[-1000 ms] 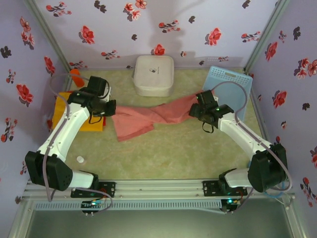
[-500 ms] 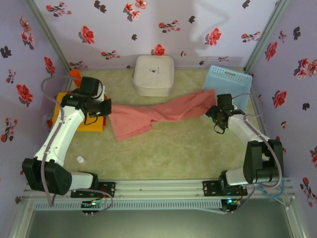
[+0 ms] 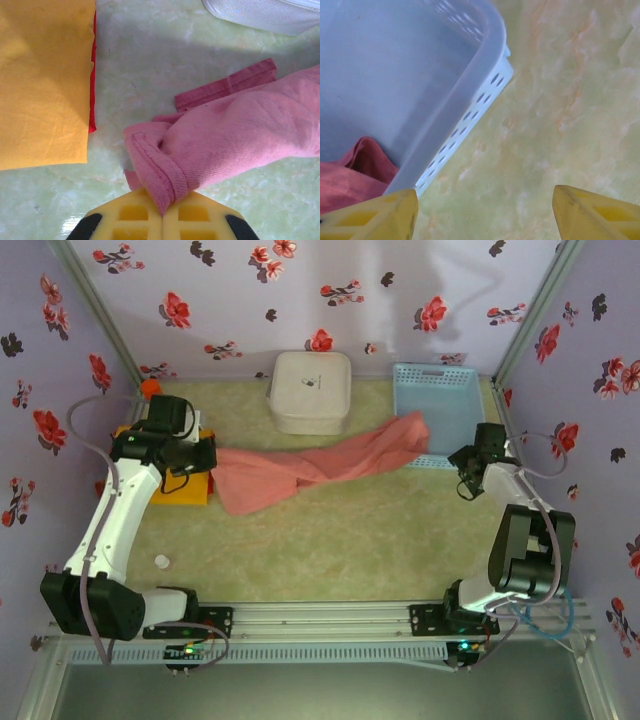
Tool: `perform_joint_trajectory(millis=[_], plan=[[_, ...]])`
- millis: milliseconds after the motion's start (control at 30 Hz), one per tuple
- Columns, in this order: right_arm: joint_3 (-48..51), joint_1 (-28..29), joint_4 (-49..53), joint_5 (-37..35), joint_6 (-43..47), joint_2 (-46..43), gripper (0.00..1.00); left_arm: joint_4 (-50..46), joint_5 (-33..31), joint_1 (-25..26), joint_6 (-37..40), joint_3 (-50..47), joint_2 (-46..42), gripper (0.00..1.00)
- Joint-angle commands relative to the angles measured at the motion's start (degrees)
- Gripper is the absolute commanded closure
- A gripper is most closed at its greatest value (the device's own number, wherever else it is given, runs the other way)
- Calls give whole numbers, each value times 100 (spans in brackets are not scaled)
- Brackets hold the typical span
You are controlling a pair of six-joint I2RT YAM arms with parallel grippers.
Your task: Fold and stack the t-shirts
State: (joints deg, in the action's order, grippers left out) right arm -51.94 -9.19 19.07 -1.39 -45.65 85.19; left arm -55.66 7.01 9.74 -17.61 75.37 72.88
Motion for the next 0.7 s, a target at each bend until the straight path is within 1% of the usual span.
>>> perform_joint_trajectory(millis=[0, 167, 300, 433, 567, 667], plan=[[-141, -13, -70, 438, -262, -213, 28, -38, 289, -68, -97, 121, -145, 100], [106, -13, -517, 972, -914, -458, 29, 223, 612, -63, -276, -70, -131, 100], [-21, -2, -650, 961, -1192, -207, 30, 277, 662, -65, -296, -128, -116, 100], [-194, 15, -892, 1129, -1415, 212, 33, 282, 657, -64, -282, -128, -126, 100], [-357, 24, -1098, 1257, -1599, 676, 40, 275, 679, -67, -300, -135, -126, 100], [-481, 24, -1162, 1300, -1658, 889, 54, 275, 674, -60, -305, -146, -156, 100]])
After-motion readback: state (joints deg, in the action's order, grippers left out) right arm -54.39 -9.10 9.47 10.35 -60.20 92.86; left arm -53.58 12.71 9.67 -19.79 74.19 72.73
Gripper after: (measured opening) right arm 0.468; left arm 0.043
